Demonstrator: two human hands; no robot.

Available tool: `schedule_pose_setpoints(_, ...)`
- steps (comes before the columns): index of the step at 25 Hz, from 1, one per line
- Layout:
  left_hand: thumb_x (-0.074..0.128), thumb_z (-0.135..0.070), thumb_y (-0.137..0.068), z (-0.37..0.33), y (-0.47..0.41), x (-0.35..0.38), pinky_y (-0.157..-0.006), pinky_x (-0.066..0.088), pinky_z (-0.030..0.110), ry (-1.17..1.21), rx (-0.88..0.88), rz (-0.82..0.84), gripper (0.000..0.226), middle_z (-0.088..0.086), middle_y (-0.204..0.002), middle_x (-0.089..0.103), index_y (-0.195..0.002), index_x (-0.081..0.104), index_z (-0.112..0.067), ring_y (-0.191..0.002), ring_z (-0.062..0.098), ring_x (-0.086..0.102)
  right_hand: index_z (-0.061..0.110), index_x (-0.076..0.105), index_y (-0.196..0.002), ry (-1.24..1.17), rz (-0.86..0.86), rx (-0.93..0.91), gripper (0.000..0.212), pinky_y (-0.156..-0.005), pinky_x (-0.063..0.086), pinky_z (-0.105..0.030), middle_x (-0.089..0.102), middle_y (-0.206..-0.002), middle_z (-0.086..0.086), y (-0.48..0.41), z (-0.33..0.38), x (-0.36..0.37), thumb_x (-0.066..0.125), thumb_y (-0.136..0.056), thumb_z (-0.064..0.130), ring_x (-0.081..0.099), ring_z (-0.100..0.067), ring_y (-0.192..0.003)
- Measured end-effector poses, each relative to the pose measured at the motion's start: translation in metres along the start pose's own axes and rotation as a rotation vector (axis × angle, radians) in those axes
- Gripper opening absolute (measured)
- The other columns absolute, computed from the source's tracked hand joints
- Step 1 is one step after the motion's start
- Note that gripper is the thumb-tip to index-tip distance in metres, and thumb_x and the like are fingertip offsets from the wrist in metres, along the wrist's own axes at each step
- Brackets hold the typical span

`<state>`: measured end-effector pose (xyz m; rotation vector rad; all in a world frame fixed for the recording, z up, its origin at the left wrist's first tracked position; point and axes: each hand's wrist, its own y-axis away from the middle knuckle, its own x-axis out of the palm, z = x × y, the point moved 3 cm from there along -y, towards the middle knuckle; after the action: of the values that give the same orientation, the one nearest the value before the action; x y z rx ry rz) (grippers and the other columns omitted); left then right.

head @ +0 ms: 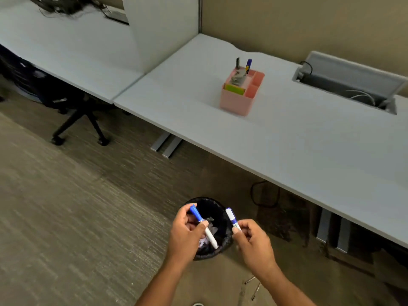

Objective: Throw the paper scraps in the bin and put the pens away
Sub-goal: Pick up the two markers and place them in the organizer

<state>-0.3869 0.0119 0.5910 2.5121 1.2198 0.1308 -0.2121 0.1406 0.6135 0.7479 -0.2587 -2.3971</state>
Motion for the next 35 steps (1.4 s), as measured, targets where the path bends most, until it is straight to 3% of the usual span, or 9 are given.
schedule_pose_setpoints(3, 0.082, -0.021, -0.082, -0.049, -0.010, -0.014, -0.067, 0.066, 0.034, -0.105, 0.104, 0.023, 0.075, -0.003, -0.087, 0.074, -0.141, 0.049, -0.054, -0.073, 0.017, 0.077, 0.030, 0.069, -0.094, -0.076, -0.030, 0.004, 0.008, -0.063, 0.064, -0.034, 0.076, -0.081, 0.004, 0.001, 0.046, -0.005, 0.065, -0.099, 0.024, 0.074, -0.014, -0.066)
schedule_pose_setpoints(8, 0.080, -0.027, -0.087, -0.124, -0.029, 0.004, -0.065, 0.066, 0.030, -0.168, 0.195, 0.027, 0.062, -0.010, -0.088, 0.072, -0.135, 0.056, -0.059, -0.074, 0.013, 0.077, 0.035, 0.067, -0.095, -0.108, -0.087, 0.015, 0.006, -0.072, 0.059, -0.025, 0.076, -0.090, 0.024, -0.021, 0.101, -0.030, 0.063, -0.100, 0.034, 0.075, -0.002, -0.080)
schedule_pose_setpoints(13, 0.076, -0.023, -0.093, -0.193, -0.057, 0.044, -0.066, 0.063, 0.021, -0.129, 0.254, -0.036, 0.054, -0.007, -0.089, 0.075, -0.136, 0.059, -0.050, -0.076, 0.011, 0.078, 0.037, 0.066, -0.092, -0.132, -0.171, -0.058, 0.008, -0.075, 0.055, -0.027, 0.070, -0.093, 0.012, -0.071, 0.140, -0.077, 0.063, -0.098, 0.041, 0.067, -0.011, -0.086)
schedule_pose_setpoints(18, 0.073, -0.023, -0.096, -0.245, -0.117, 0.101, -0.074, 0.066, 0.025, -0.153, 0.259, -0.130, 0.041, -0.008, -0.105, 0.073, -0.130, 0.065, -0.043, -0.085, 0.004, 0.077, 0.034, 0.065, -0.093, -0.223, -0.188, -0.083, 0.005, -0.072, 0.052, -0.023, 0.070, -0.095, 0.013, -0.157, 0.170, -0.125, 0.066, -0.098, 0.036, 0.066, -0.013, -0.087)
schedule_pose_setpoints(21, 0.074, -0.019, -0.096, -0.279, -0.156, 0.140, -0.085, 0.066, 0.031, -0.188, 0.238, -0.178, 0.039, -0.004, -0.108, 0.074, -0.127, 0.064, -0.041, -0.089, 0.010, 0.077, 0.029, 0.066, -0.097, -0.275, -0.186, -0.070, 0.003, -0.071, 0.050, -0.020, 0.070, -0.095, 0.011, -0.217, 0.190, -0.160, 0.068, -0.098, 0.031, 0.067, -0.013, -0.087)
schedule_pose_setpoints(24, 0.074, -0.019, -0.096, -0.317, -0.192, 0.171, -0.094, 0.062, 0.032, -0.287, 0.302, -0.228, 0.036, -0.009, -0.109, 0.073, -0.125, 0.063, -0.037, -0.096, 0.010, 0.073, 0.026, 0.059, -0.108, -0.282, -0.176, -0.114, 0.017, -0.071, 0.050, -0.018, 0.067, -0.098, 0.011, -0.270, 0.221, -0.187, 0.071, -0.097, 0.026, 0.067, -0.011, -0.088)
schedule_pose_setpoints(29, 0.076, -0.016, -0.094, -0.365, -0.230, 0.211, -0.073, 0.050, -0.002, -0.382, 0.432, -0.244, 0.037, -0.006, -0.119, 0.070, -0.127, 0.063, -0.026, -0.104, 0.013, 0.071, 0.046, 0.035, -0.144, -0.332, -0.183, -0.175, 0.064, -0.055, 0.052, -0.011, 0.062, -0.097, 0.016, -0.325, 0.249, -0.216, 0.071, -0.097, 0.024, 0.070, -0.006, -0.082)
schedule_pose_setpoints(32, 0.074, -0.010, -0.095, -0.387, -0.254, 0.224, -0.071, 0.053, 0.001, -0.388, 0.476, -0.277, 0.032, 0.001, -0.113, 0.075, -0.123, 0.065, -0.022, -0.101, 0.015, 0.074, 0.053, 0.023, -0.151, -0.306, -0.204, -0.207, 0.076, -0.052, 0.051, -0.010, 0.060, -0.099, 0.017, -0.356, 0.255, -0.228, 0.069, -0.098, 0.023, 0.070, -0.006, -0.082)
schedule_pose_setpoints(35, 0.074, -0.007, -0.094, -0.405, -0.267, 0.232, -0.074, 0.057, 0.006, -0.410, 0.507, -0.298, 0.031, 0.000, -0.106, 0.075, -0.122, 0.066, -0.020, -0.096, 0.014, 0.076, 0.054, 0.027, -0.146, -0.307, -0.221, -0.201, 0.071, -0.061, 0.053, -0.013, 0.062, -0.103, 0.011, -0.374, 0.258, -0.238, 0.069, -0.099, 0.022, 0.070, -0.009, -0.084)
